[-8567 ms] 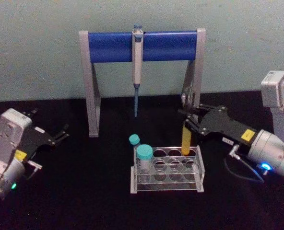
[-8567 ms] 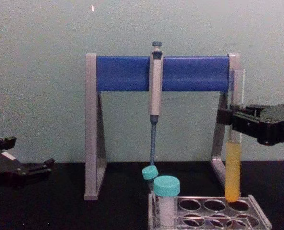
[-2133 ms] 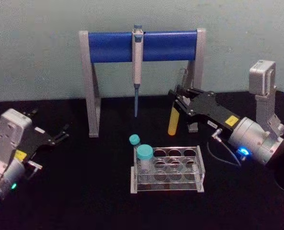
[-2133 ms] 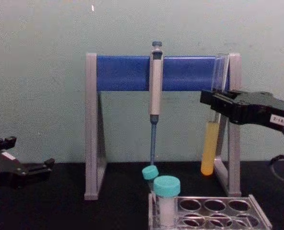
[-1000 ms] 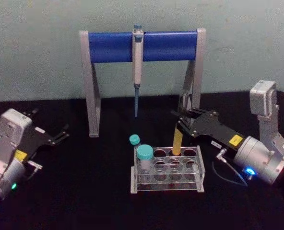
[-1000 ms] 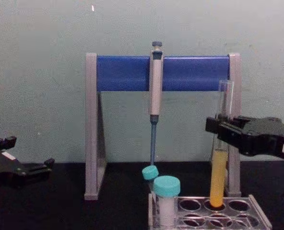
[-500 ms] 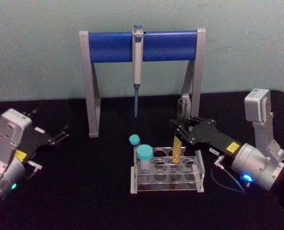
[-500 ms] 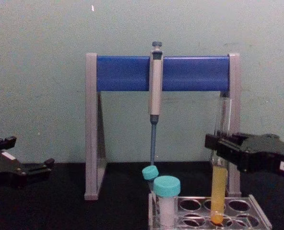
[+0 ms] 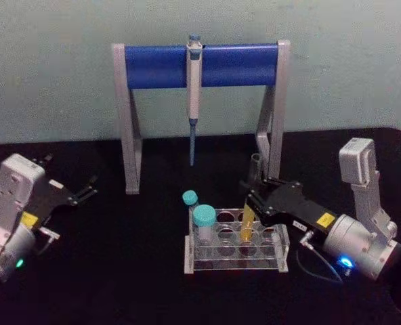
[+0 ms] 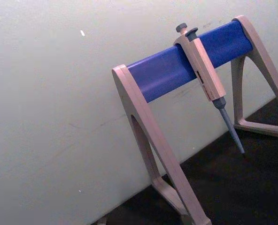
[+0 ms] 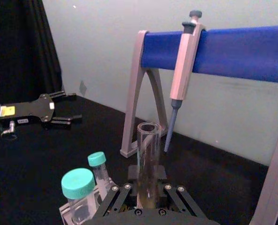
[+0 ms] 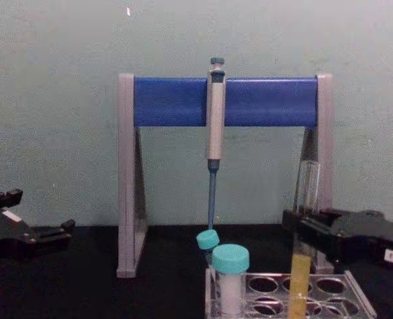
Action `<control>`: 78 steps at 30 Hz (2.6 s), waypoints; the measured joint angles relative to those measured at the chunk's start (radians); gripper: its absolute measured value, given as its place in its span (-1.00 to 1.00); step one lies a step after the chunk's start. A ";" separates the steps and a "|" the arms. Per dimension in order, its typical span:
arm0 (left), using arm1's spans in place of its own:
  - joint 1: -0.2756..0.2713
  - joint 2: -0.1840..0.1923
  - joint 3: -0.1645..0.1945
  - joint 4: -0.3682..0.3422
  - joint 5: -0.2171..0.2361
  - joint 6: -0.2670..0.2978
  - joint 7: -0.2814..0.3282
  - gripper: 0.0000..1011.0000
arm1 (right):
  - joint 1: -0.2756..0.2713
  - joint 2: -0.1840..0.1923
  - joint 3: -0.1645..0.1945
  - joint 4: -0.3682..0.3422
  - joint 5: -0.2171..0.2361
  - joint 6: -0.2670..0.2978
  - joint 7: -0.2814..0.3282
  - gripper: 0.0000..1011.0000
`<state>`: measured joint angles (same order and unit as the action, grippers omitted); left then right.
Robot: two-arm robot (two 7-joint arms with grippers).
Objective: Pick up the test tube from the test tube rack, shake it, then place it back into the test tube rack.
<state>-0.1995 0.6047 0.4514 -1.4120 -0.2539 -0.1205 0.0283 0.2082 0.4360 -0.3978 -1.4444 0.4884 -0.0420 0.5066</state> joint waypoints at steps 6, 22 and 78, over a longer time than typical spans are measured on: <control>0.000 0.000 0.000 0.000 0.000 0.000 0.000 1.00 | -0.002 -0.005 -0.004 0.010 0.000 0.004 0.001 -0.56; 0.000 0.000 0.000 0.000 0.000 0.000 0.000 1.00 | 0.002 -0.007 -0.010 0.019 -0.017 0.006 -0.005 -0.56; 0.000 0.000 0.000 0.000 0.000 0.000 0.000 1.00 | -0.107 0.060 0.057 -0.100 0.020 -0.026 -0.010 0.98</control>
<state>-0.1996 0.6047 0.4514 -1.4120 -0.2539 -0.1205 0.0283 0.1007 0.4957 -0.3413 -1.5443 0.5083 -0.0681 0.4963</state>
